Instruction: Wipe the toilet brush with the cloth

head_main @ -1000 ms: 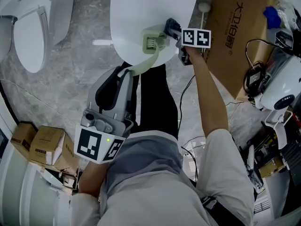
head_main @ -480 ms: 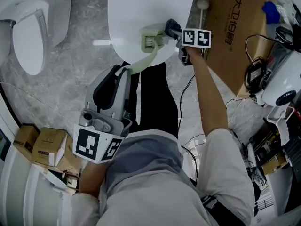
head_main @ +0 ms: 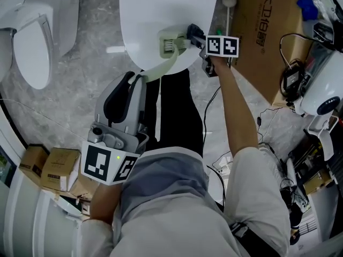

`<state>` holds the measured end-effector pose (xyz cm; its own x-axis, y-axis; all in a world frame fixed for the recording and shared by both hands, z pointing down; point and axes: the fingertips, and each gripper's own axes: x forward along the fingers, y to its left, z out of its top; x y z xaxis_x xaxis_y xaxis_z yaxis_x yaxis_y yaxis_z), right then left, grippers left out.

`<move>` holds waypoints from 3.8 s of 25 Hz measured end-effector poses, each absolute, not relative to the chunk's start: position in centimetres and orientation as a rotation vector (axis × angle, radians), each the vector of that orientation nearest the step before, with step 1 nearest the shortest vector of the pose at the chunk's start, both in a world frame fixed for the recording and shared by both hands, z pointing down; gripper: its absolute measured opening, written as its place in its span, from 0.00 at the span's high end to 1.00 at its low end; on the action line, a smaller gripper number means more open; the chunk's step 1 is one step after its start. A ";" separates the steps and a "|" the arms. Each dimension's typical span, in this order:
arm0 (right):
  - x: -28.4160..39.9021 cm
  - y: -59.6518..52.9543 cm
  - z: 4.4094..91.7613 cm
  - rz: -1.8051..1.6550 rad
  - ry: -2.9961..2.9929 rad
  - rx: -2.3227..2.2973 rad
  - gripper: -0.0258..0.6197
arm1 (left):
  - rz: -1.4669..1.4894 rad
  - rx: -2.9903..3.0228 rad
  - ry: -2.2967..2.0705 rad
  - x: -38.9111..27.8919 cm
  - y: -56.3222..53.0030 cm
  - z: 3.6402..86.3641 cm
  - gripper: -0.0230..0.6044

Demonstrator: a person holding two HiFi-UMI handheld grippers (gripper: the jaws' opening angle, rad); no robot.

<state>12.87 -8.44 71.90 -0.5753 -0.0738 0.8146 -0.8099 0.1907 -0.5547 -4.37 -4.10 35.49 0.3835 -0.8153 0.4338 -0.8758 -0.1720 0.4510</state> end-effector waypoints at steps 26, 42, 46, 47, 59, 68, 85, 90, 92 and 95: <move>14.3 -3.2 72.2 1.690 -1.756 1.093 0.82 | 0.123 2.061 -1.371 -4.1 -4.6 35.5 0.96; 13.7 -0.2 72.3 1.931 -1.697 1.354 0.82 | 0.127 2.121 -1.309 -4.0 -4.4 35.6 0.96; 13.0 0.4 72.1 1.956 -1.696 1.390 0.82 | 0.135 2.136 -1.295 -4.0 -4.4 35.5 0.96; 12.9 0.7 72.0 1.973 -1.688 1.405 0.82 | 0.137 2.138 -1.291 -4.0 -4.4 35.5 0.96; 11.6 2.4 72.1 2.241 -1.567 1.660 0.82 | 0.145 2.157 -1.260 -3.7 -4.3 35.5 0.96; 10.3 3.4 72.0 2.419 -1.478 1.827 0.82 | 0.146 2.164 -1.251 -3.3 -4.2 35.5 0.96; 7.7 4.1 71.5 2.622 -1.363 1.961 0.82 | 0.143 2.164 -1.252 -3.4 -3.7 35.6 0.96; 7.3 4.2 70.8 2.635 -1.367 1.956 0.82 | 0.138 2.170 -1.247 -3.4 -3.6 35.4 0.96; 7.2 4.2 70.6 2.636 -1.369 1.952 0.82 | 0.137 2.173 -1.247 -3.4 -3.5 35.4 0.96; 7.1 4.2 70.1 2.642 -1.372 1.946 0.82 | 0.137 2.173 -1.245 -3.3 -3.5 35.4 0.96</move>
